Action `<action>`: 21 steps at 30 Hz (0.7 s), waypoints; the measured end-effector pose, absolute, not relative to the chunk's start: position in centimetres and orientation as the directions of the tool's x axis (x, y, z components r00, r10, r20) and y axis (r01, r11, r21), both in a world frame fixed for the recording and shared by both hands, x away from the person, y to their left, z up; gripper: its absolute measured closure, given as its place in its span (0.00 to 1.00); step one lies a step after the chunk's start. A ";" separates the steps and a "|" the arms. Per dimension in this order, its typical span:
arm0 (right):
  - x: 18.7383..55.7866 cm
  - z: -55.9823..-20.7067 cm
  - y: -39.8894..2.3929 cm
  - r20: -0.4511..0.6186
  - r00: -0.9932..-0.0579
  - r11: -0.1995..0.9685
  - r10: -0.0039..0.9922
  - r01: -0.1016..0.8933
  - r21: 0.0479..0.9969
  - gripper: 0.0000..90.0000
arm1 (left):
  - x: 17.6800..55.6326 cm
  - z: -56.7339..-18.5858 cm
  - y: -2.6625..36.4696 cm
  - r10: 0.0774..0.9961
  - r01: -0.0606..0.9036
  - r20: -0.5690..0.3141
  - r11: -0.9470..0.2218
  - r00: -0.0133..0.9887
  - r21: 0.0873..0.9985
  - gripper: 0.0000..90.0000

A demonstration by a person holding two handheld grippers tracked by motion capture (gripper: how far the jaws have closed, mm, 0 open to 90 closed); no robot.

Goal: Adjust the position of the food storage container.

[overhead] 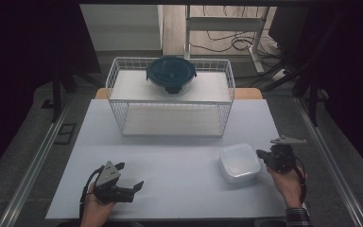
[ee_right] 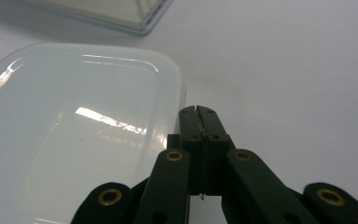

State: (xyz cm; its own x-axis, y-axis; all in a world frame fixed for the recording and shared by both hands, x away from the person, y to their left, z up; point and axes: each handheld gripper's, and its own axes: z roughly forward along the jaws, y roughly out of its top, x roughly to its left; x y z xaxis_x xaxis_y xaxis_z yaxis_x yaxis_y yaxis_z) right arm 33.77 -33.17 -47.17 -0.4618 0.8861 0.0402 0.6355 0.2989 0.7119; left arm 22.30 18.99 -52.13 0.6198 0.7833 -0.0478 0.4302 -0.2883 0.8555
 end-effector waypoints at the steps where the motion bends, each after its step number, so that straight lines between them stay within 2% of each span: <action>1: 33.6 -47.2 -32.8 0.040 -0.470 0.305 0.882 0.633 0.711 0.99 | 22.3 -52.1 19.0 0.783 0.430 -0.047 -0.289 0.620 0.855 0.04; 21: 31.0 -47.8 -26.2 0.116 -0.647 0.427 0.753 0.615 0.663 0.99 | 22.4 -52.1 19.1 0.787 0.439 -0.052 -0.287 0.615 0.851 0.05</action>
State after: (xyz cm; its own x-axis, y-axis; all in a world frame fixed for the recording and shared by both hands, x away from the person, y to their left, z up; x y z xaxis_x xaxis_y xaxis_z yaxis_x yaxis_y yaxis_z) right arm 30.95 -26.16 -47.84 -0.6473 0.7534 0.1158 0.6151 0.4265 0.6631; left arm 22.36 19.14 -52.12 0.6147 0.7870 -0.0518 0.4391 -0.2869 0.8514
